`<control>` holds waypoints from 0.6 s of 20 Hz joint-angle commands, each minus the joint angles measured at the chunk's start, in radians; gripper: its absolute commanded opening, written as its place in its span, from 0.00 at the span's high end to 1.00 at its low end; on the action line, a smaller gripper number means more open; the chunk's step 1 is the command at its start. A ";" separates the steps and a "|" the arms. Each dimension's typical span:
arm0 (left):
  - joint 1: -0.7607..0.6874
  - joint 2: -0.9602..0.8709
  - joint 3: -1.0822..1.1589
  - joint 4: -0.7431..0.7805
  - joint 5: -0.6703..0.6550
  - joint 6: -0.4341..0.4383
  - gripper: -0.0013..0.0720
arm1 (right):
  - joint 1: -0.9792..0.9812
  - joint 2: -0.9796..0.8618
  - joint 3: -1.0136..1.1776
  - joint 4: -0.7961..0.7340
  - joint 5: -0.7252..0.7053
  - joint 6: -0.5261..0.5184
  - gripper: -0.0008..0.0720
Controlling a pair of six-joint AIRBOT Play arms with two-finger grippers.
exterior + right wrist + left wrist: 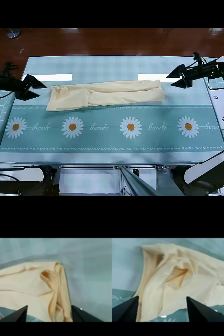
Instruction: Fold the shirts.
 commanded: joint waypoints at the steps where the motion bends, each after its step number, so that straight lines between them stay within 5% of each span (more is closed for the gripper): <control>1: 0.006 0.242 -0.227 0.040 0.253 -0.003 0.03 | 0.001 0.000 -0.057 -0.099 0.003 0.021 0.12; 6: -0.196 0.520 -0.504 -0.139 0.384 0.066 0.03 | 0.087 -0.040 -0.074 -0.047 -0.014 0.016 0.12; 10: -0.394 0.499 -0.511 -0.187 0.441 0.066 0.03 | 0.159 -0.076 -0.072 0.032 -0.033 0.007 0.13; 11: -0.439 0.480 -0.509 -0.200 0.470 0.066 0.03 | 0.173 -0.077 -0.066 0.026 -0.032 0.009 0.25; 12: -0.472 0.456 -0.499 -0.214 0.475 0.066 0.04 | 0.178 -0.076 -0.052 0.026 -0.014 0.010 0.64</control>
